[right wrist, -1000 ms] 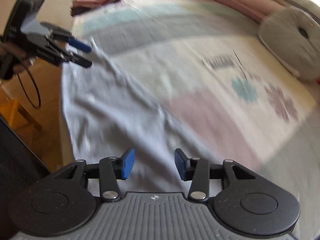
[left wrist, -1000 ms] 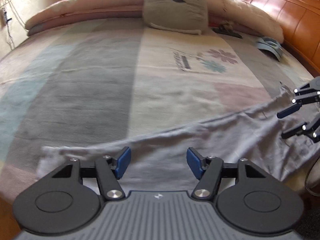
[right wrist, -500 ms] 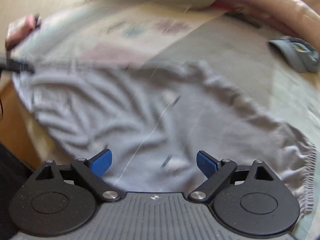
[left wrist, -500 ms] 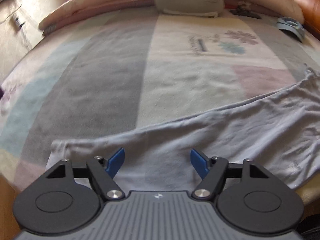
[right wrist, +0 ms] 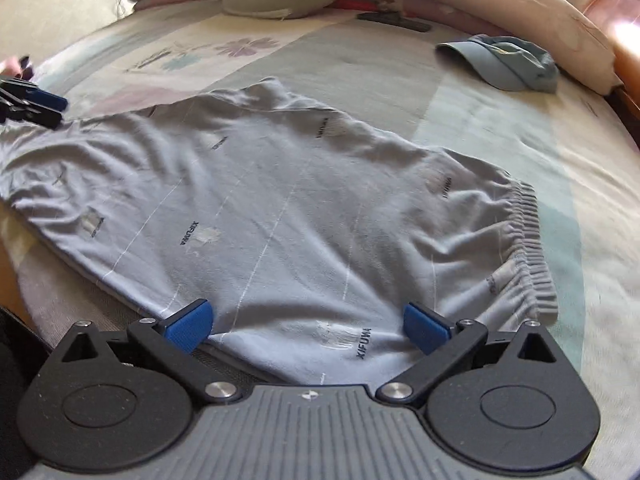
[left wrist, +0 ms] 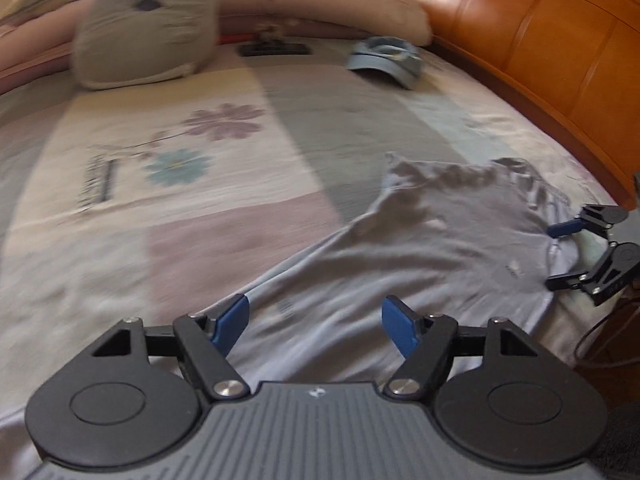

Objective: Fold clothes

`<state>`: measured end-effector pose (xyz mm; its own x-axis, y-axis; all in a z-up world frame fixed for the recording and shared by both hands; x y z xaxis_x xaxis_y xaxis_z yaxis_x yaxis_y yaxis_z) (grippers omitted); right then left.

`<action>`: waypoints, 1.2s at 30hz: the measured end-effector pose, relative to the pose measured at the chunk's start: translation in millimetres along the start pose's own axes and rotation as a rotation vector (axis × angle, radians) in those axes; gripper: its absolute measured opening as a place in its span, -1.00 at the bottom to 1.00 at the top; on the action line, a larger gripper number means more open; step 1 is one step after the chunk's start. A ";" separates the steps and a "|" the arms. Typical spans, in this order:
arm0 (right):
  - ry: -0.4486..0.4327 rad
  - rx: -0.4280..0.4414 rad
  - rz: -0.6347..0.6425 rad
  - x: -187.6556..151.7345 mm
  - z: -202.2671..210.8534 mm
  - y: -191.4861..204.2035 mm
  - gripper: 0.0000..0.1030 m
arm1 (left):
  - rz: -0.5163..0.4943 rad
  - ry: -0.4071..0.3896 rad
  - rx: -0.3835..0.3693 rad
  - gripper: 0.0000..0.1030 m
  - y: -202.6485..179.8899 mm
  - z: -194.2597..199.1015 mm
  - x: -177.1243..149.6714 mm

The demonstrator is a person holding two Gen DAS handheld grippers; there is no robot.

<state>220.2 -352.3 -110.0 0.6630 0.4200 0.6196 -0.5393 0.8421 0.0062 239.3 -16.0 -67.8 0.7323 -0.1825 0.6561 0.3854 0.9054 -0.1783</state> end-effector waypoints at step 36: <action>-0.134 0.132 0.103 62.8 -28.5 103.4 1.00 | -0.033 0.102 0.273 0.44 13.3 23.8 -1.4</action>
<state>220.9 -229.2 -92.8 0.5305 0.4453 0.7214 -0.6698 0.7417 0.0347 230.1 5.5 -53.7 0.7799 -0.2384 0.5788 0.2545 0.9655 0.0549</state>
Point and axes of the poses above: each gripper's, at about its wrist camera, not at the fingertips, and z roughly against the way its jaws point, y to its left, x to its top, the point moved 5 cm from there along -z, roughly the way its jaws point, and after that the axes turned 2 degrees about -y, right-handed, at the moved point
